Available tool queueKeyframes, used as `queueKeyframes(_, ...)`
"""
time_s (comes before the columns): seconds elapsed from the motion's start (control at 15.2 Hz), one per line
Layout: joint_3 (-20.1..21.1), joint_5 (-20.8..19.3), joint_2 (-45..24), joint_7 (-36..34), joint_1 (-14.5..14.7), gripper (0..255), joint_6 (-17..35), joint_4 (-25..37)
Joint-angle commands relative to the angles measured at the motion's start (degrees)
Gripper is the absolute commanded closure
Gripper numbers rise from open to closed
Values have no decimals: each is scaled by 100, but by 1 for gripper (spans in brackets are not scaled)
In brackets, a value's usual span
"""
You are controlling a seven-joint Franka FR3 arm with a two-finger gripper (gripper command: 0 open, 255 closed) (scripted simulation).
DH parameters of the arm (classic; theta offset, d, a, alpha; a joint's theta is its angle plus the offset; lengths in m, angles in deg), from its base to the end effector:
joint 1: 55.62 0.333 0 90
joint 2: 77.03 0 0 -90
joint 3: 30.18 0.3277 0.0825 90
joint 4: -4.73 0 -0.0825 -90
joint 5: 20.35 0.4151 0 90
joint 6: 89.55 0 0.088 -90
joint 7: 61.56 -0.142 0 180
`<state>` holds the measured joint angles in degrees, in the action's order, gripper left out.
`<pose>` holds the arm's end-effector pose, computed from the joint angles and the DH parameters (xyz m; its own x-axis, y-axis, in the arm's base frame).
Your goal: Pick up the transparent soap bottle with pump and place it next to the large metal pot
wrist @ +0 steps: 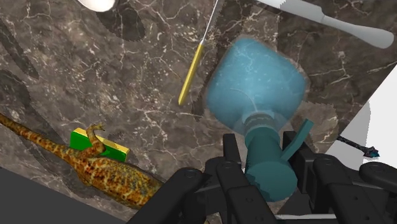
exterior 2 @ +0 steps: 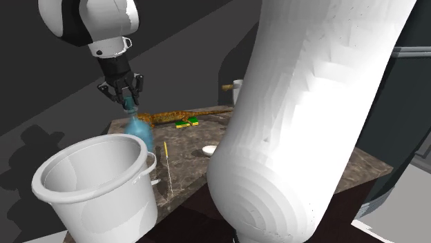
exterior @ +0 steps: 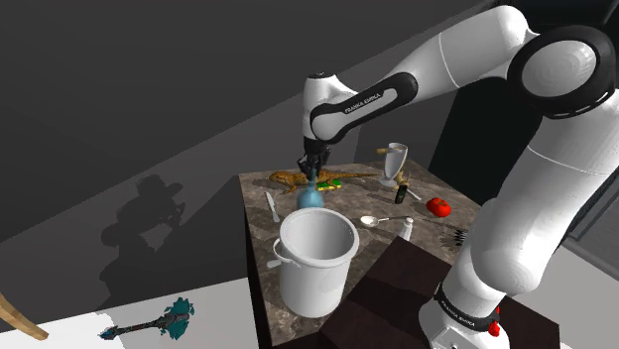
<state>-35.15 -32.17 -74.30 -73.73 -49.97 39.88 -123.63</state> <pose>0.5502 -0.0045 0.3544 0.9938 -0.0676 0.0887 -0.0802 -0.9859 0.1470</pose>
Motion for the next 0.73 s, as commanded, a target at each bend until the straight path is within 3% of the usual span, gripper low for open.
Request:
queueKeyframes(0.0, -4, -17, -71, -26, -4, 255, 151, -76)
queueKeyframes(0.66, -25, -119, -535, -177, -25, 255, 907, -375)
